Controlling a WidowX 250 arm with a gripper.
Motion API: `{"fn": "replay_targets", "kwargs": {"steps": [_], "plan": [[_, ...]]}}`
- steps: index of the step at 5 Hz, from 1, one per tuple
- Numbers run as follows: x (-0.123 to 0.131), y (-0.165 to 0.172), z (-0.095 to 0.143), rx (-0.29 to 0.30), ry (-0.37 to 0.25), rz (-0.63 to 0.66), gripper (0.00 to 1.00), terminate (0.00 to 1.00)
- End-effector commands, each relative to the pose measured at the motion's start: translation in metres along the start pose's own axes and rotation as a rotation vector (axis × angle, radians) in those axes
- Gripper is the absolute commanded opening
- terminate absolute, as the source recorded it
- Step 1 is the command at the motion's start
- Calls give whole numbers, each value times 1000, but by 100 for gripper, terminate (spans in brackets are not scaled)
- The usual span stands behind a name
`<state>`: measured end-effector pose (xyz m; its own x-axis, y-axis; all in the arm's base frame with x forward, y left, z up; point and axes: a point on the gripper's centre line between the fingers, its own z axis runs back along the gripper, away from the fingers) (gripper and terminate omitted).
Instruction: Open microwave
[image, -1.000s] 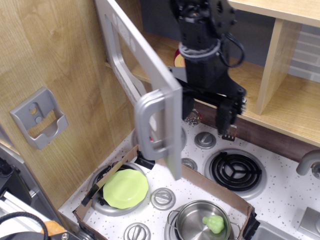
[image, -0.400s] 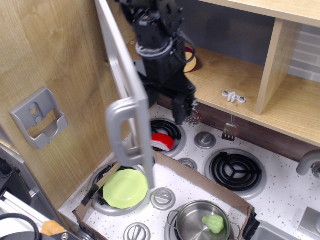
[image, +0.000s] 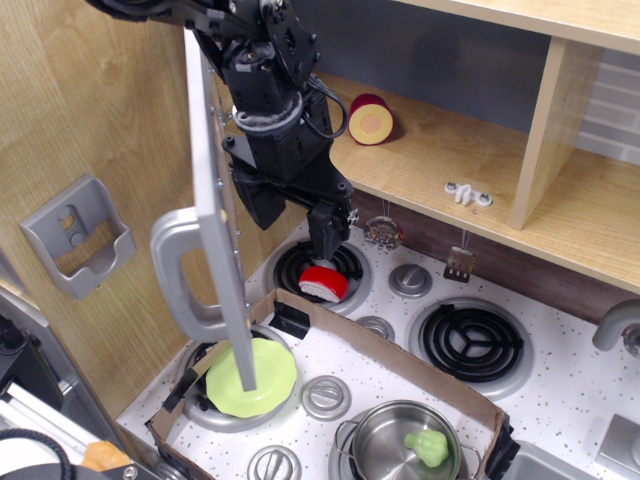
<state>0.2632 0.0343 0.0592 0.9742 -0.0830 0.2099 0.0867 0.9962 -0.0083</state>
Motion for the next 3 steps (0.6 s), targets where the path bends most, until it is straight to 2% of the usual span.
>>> {"fn": "replay_targets", "kwargs": {"steps": [1,2,3], "plan": [[6,-2,14,19,-35,-9,100,0],[4,6,12,33,-19,14,100,0],[8,4,13,43,-3,-2,100,100]]}}
